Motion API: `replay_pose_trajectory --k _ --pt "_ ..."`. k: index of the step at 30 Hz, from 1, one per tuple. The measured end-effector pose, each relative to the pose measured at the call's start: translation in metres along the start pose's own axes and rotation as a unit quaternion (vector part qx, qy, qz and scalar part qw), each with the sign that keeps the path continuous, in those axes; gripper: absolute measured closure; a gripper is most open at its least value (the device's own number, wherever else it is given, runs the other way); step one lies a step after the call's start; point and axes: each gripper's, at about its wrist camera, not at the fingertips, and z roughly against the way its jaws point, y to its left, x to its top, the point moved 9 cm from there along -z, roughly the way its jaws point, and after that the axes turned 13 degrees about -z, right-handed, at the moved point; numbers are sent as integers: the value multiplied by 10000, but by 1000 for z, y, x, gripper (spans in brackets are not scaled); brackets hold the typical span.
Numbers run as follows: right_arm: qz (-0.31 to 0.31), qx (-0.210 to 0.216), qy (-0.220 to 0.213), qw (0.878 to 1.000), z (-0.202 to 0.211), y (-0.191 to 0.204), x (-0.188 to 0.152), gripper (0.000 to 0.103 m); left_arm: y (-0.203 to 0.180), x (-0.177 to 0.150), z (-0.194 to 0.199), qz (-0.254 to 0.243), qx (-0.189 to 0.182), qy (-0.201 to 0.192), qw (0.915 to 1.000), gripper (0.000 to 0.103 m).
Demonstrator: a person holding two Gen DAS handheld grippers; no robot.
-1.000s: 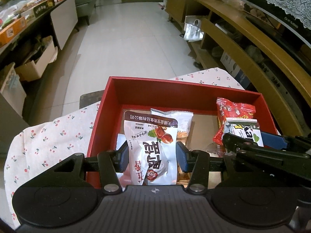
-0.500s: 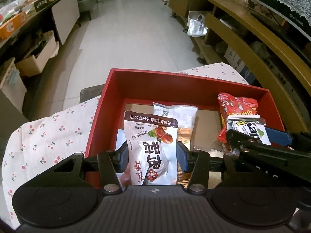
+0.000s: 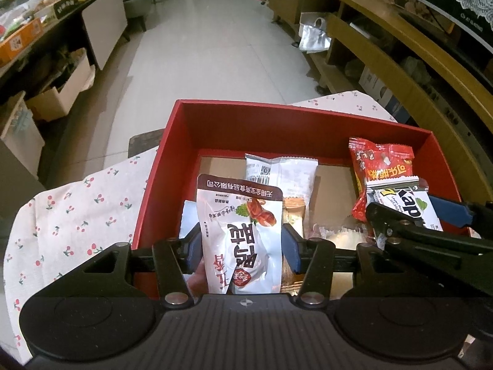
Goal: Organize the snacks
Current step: 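Lower the jujube bag and Kaprons pack into the box and open both tools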
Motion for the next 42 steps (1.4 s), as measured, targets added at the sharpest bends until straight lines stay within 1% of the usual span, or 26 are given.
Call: replay_pose_trajectory --k 9,13,16,17,21,27,32,37,42 --pt "-134 110 101 9998 0 -4 3 33 1 2 2 46 -69 -21 10000 41" --pt "-67 26 128 9999 -2 -3 1 33 1 -1 1 16 20 23 10000 41" --pt "-104 12 128 9999 1 -3 2 33 2 0 2 70 -26 9 10000 37" --pt "-143 15 119 9998 2 -4 3 33 2 1 4 77 -20 -11 10000 35" --pt "-156 12 157 9998 1 -4 4 32 2 1 5 -32 97 9 9999 34" --pt "-192 87 118 9997 7 -4 5 32 6 0 11 46 92 -41 9999 28" --pt "-214 119 114 9996 11 -5 4 32 6 -1 16 12 143 -64 9999 28" --pt "-254 154 106 9995 13 -6 5 32 8 -2 21 36 129 -125 9998 24" --pt "-252 144 134 9995 12 -4 3 32 10 -1 21 37 201 -121 9997 24"
